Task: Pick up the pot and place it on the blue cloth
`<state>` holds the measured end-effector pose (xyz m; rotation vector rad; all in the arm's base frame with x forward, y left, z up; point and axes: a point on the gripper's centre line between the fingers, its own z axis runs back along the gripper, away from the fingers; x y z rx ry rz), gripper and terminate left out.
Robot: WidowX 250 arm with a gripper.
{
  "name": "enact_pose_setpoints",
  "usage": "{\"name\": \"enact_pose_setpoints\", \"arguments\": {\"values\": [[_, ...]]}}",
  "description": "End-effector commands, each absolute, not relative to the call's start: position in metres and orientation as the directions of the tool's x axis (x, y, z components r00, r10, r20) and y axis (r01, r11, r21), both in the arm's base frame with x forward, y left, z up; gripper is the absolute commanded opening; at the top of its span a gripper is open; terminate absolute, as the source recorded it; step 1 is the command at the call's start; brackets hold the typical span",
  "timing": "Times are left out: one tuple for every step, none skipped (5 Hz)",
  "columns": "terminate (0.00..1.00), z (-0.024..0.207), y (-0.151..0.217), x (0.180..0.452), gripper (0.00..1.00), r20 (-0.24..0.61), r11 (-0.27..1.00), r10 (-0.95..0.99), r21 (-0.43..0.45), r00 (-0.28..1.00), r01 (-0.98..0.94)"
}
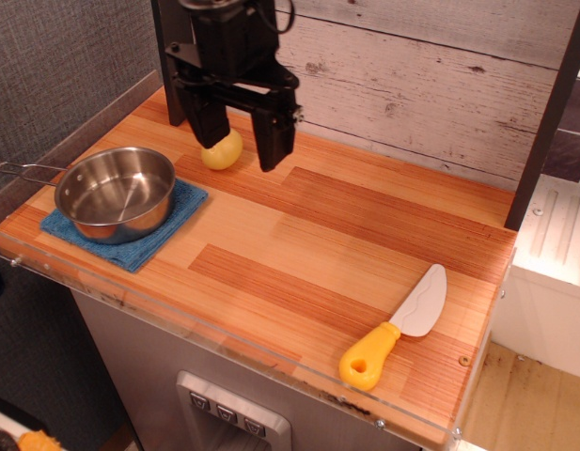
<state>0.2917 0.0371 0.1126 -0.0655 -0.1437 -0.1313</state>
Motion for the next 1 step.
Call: {"name": "enact_pose_setpoints", "arguments": {"values": [[1.0,0.1293,0.0416,0.2961,1.0,0.192,0.989,-0.13,-0.042,0.973,0.141]]}}
